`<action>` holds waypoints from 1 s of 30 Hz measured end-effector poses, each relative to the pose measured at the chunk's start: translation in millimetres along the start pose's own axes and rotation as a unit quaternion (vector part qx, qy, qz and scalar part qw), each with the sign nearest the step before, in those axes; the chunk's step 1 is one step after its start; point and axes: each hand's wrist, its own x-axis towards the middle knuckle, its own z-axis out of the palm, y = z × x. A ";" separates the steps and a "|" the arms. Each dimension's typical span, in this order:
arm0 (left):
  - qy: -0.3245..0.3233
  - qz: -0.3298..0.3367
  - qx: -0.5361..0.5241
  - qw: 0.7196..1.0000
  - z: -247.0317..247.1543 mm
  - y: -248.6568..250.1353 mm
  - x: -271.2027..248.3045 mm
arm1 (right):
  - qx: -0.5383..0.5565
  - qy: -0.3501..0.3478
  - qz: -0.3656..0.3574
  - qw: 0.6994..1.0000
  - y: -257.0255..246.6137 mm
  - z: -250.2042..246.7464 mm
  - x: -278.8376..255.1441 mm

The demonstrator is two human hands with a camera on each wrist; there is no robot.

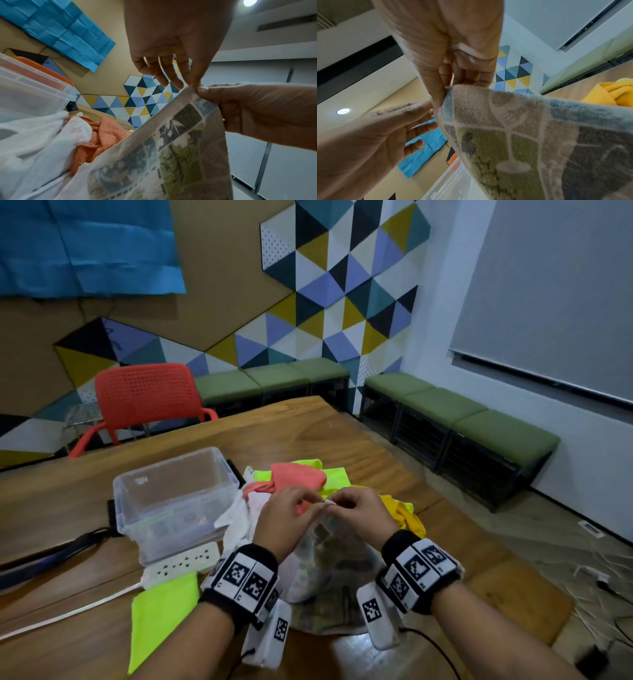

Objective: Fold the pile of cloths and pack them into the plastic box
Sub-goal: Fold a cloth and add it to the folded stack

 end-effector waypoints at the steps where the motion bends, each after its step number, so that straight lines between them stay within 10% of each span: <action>1: 0.004 0.004 0.006 1.000 0.0 0.6 1.6 | 0.002 -0.003 0.005 1.000 -0.5 -0.6 -1.9; 11: -0.091 -0.031 -0.075 0.993 0.9 5.3 -1.9 | 0.023 0.028 0.027 0.999 13.2 1.5 0.7; 19: 0.054 -0.064 -0.085 0.993 -15.1 9.2 12.3 | -0.098 -0.067 0.031 0.992 45.2 -10.2 -3.8; 30: 0.160 -0.132 -0.037 0.978 -52.9 -18.3 23.7 | -0.361 -0.139 0.233 0.892 113.3 -64.4 -33.3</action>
